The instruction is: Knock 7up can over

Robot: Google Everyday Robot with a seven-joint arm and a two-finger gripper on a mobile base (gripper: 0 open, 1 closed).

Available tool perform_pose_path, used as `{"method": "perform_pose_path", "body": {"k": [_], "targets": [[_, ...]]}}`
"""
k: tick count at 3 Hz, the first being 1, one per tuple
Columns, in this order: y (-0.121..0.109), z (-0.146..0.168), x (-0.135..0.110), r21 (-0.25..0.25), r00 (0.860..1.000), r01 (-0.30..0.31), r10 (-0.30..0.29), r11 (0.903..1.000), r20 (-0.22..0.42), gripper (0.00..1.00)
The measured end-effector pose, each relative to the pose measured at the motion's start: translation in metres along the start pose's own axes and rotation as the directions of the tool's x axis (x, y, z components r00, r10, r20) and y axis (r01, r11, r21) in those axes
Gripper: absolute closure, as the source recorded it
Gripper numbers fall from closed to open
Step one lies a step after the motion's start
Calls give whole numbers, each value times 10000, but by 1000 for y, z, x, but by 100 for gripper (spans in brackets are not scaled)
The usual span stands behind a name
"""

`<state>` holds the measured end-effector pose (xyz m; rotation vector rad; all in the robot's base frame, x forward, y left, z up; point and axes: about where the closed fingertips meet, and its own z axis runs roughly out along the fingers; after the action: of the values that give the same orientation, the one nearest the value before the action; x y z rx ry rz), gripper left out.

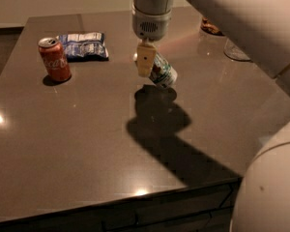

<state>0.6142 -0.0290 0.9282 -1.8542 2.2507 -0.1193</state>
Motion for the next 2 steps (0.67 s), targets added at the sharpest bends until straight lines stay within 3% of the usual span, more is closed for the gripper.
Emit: {"method": "perform_pose_path", "body": {"k": [1, 2], "targets": [[6, 12, -2, -203, 9946, 798, -810, 9966, -645, 51], [14, 23, -9, -469, 9836, 1546, -1582, 9869, -867, 28]]}}
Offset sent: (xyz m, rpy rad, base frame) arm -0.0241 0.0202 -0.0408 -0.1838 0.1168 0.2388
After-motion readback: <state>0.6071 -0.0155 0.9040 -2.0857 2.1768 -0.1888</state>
